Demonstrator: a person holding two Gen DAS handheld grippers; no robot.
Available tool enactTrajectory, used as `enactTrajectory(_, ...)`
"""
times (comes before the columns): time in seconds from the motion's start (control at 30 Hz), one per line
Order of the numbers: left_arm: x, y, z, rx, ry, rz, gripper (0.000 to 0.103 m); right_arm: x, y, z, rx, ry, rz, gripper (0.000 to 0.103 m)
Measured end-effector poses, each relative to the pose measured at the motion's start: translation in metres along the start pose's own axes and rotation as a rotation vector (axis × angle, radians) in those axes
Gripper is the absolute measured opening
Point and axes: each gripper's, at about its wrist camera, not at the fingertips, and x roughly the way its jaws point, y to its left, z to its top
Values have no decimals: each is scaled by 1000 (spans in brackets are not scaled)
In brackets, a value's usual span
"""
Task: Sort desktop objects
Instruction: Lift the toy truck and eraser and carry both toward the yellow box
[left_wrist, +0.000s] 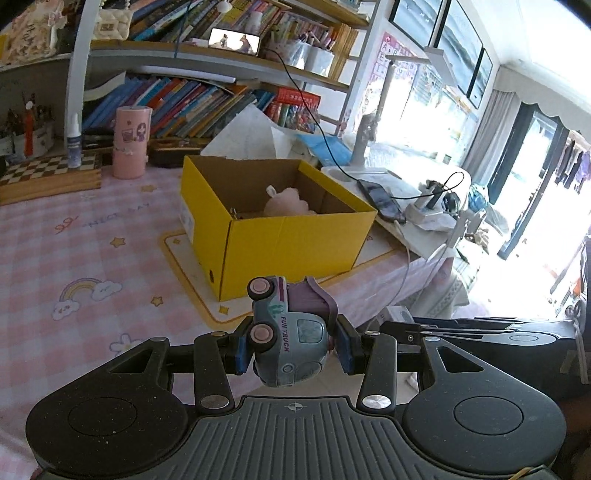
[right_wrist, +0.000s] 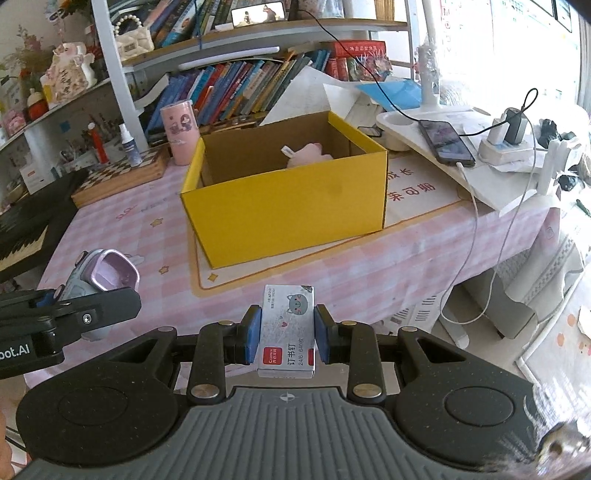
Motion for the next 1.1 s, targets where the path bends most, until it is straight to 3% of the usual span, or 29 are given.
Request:
enactTrajectory(0.33,27,-20,37,59,-81,26,43,23,-29,33,2,-37,18,28)
enactTrajectory(0.67,84,-28,93,48,-160,137,43,55,-66,119,-56,-145,89,28)
enactTrajectory(0.87,137,-30,107,55,-113,239,43,91,-75,161,-133,-159,155,28)
enactTrajectory(1.1,181,-32,109,53,-14,315,43,143,-83,189,-223,-95,233,28)
